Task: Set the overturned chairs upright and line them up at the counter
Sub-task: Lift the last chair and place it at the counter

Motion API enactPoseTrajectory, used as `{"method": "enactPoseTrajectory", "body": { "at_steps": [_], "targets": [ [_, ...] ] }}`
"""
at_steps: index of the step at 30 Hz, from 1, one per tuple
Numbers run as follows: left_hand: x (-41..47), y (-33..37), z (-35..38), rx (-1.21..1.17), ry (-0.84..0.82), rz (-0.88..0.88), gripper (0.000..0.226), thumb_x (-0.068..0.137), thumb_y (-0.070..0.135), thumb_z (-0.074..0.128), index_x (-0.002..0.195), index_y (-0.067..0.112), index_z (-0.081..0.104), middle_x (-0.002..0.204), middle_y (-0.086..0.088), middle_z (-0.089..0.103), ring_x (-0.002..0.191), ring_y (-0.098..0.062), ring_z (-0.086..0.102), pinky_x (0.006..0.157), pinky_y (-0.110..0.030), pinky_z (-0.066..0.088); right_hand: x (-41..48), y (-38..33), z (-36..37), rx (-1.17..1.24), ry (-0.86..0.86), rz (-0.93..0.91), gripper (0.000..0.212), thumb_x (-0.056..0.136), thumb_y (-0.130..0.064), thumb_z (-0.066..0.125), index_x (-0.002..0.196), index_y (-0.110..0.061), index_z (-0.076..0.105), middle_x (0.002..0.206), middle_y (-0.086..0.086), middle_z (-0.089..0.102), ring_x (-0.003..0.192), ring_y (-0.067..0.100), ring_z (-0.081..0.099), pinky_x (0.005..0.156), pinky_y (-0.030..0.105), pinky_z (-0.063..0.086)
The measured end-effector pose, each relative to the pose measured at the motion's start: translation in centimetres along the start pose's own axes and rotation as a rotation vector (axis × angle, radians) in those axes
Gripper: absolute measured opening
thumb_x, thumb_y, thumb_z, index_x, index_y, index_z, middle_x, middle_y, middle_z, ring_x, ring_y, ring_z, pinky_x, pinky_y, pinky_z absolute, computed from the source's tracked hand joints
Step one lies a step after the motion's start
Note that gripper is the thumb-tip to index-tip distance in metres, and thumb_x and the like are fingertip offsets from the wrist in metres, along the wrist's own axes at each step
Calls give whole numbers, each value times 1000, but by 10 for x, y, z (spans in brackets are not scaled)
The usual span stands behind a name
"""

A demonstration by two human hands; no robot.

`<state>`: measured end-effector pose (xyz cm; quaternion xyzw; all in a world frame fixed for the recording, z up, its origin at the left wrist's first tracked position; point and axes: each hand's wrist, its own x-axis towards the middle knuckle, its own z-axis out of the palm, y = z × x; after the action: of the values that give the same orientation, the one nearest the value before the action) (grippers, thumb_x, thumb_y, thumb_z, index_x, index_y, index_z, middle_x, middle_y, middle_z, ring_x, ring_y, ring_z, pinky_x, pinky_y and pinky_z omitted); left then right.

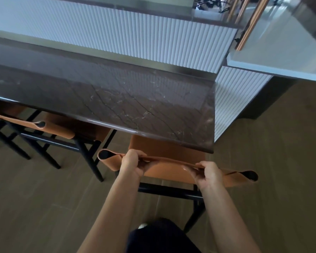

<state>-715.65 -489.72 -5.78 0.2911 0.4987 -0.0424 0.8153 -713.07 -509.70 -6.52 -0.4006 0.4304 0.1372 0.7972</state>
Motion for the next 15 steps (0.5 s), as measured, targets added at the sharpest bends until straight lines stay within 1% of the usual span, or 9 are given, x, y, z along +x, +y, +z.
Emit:
{"method": "enactPoseTrajectory", "body": {
  "at_steps": [2,3,5,6,8,10,12,15],
  "targets": [
    [-1,2,1,-7,6,-8,12,86,-11,46,96,-4,50,95,-24,55,81,-47,58,40,-48,53,0,1,2,6,-7,-5,32,90,15,42,120,3,42,102,32,50,82,52,60,45,53,56],
    [-2,1,1,-17,16,-16,13,88,-7,50,101,-5,50,97,-25,55,81,-47,58,41,-49,53,0,1,1,1,5,0,31,90,16,41,117,3,42,101,31,50,83,52,59,45,53,56],
    [0,1,0,-15,1,-26,24,90,2,58,111,-4,48,101,-25,54,83,-47,57,43,-50,54,-1,1,-1,14,-3,15,22,89,16,41,107,5,46,99,29,51,81,50,60,43,51,56],
    [1,2,-1,-18,4,-26,27,91,6,60,113,-3,47,101,-25,54,83,-47,57,43,-50,55,-2,2,0,15,-6,10,16,89,16,41,100,5,47,99,29,52,80,49,60,43,50,55],
    [4,1,-3,-10,-1,-40,27,91,9,62,111,-1,47,100,-23,54,82,-46,56,42,-49,55,-2,3,0,5,1,9,13,89,16,41,92,4,48,97,27,53,78,47,60,42,50,55],
    [4,-1,-6,19,11,-69,23,90,5,60,108,-2,47,100,-23,52,83,-46,55,43,-49,54,-4,7,-3,5,15,15,13,89,15,41,90,4,48,95,26,53,78,47,60,41,50,54],
    [3,-2,-8,23,6,-78,15,89,-3,54,102,-3,49,103,-23,49,86,-48,53,41,-47,54,-5,9,-7,12,6,13,13,89,15,41,90,3,48,95,25,54,77,47,60,41,50,54],
    [0,-5,-14,43,3,-86,13,86,-10,46,96,-3,50,103,-23,47,91,-50,53,40,-44,54,-6,12,-12,17,29,17,13,89,14,42,92,3,49,98,27,55,80,47,61,48,53,55]
  ]
}}
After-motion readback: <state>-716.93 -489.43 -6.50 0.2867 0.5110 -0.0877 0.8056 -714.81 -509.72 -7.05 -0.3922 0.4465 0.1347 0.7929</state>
